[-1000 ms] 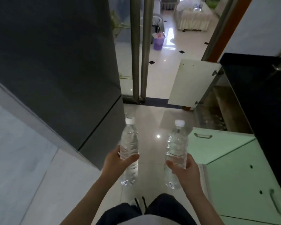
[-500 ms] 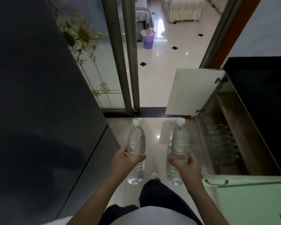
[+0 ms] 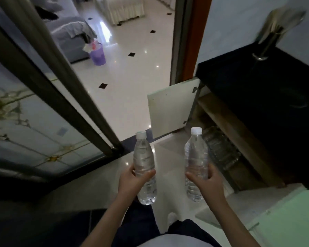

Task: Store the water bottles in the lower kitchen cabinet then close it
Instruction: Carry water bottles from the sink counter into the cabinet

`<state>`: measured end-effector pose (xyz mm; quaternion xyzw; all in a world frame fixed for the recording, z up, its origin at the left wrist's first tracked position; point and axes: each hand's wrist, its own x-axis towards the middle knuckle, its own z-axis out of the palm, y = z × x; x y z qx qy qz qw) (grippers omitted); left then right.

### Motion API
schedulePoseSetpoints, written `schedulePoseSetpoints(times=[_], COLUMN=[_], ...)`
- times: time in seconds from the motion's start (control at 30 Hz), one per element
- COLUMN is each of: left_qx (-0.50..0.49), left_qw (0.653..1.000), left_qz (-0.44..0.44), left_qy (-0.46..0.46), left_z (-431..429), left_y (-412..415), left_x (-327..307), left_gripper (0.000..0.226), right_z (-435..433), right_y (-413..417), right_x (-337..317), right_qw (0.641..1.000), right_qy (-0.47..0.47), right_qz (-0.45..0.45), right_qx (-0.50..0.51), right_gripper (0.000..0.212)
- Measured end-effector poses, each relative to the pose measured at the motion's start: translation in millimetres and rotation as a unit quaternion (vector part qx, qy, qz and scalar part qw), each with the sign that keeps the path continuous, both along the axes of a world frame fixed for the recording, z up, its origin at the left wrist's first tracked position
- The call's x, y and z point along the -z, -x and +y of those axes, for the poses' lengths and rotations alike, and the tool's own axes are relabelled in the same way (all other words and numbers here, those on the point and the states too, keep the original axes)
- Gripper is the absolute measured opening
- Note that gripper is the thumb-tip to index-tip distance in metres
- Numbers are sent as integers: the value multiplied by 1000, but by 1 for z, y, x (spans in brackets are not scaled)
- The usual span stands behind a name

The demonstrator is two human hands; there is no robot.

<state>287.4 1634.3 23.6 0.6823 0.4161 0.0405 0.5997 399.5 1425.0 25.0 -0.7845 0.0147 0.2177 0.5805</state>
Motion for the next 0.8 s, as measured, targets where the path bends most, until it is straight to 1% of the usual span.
schedulePoseSetpoints(times=[0.07,0.17,0.23,0.33,0.43,0.53,0.67,0.8], left_qx=[62,146,181,252,315,360,388,404], left_qw=[998,989,983,967,949,933,921,913], left_qz=[7,5,8,19,13,20,34,53], left_qy=[17,24,29,23,-3,-1,-4,2], left_z=[24,59,73,92,96,86,60,30], left_y=[-28,-76,-103,-150,-192,-225,-257,-282], left_x=[8,12,9,8,6,12,27,46], left_gripper=[36,31,29,23,21,21,21,22], right_z=[13,35,48,62,68,63,47,25], right_y=[-7,-20,-25,-30,-34,-40,-53,-75], right_x=[5,8,4,0,-4,0,15,36], right_qw=[999,990,983,964,944,928,909,906], right_qy=[14,38,37,39,35,49,57,59], right_qz=[12,10,8,4,4,10,26,45], right_qx=[49,138,181,263,328,369,412,416], right_gripper=[33,31,29,29,29,29,31,31])
